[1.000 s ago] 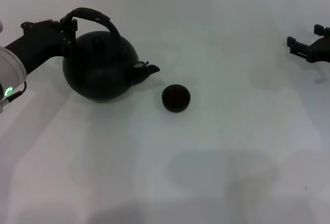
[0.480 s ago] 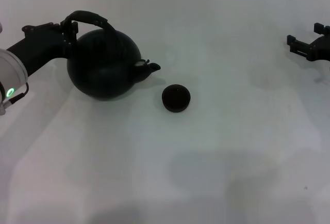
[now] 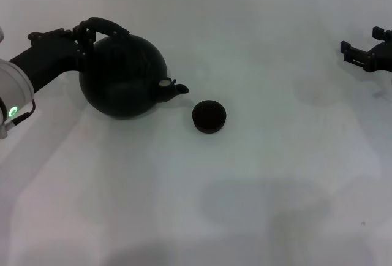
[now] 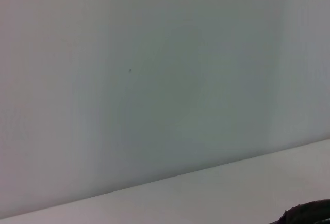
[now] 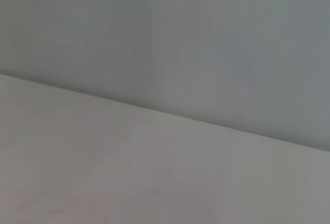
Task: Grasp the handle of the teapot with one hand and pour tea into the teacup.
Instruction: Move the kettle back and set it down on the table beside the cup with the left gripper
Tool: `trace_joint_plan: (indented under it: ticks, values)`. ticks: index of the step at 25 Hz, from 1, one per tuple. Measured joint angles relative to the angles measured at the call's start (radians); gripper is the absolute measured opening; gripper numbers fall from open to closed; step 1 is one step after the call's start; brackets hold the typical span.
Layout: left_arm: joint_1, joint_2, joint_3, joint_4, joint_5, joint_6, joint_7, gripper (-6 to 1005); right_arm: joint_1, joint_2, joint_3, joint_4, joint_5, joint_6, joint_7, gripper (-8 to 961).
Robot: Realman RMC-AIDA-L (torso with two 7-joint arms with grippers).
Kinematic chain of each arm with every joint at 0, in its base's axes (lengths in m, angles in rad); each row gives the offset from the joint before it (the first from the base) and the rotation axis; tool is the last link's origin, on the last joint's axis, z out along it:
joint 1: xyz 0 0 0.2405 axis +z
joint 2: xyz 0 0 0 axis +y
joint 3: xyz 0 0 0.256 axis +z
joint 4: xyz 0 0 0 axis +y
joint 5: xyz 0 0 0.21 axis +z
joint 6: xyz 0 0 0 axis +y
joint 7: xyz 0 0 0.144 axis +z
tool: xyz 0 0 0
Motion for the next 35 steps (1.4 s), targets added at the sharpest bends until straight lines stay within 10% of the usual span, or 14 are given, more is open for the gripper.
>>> trace_joint_plan:
  ticks: [24, 35]
  values:
    - [-0.001, 0.0, -0.008, -0.023, 0.002, 0.014, 0.002, 283, -0.005, 0.002, 0.0, -0.001, 0.0, 0.004, 0.001, 858]
    - [0.049, -0.001, -0.008, 0.03, -0.018, 0.075, 0.094, 533, -0.007, 0.0, 0.0, -0.001, 0.0, 0.007, 0.002, 858]
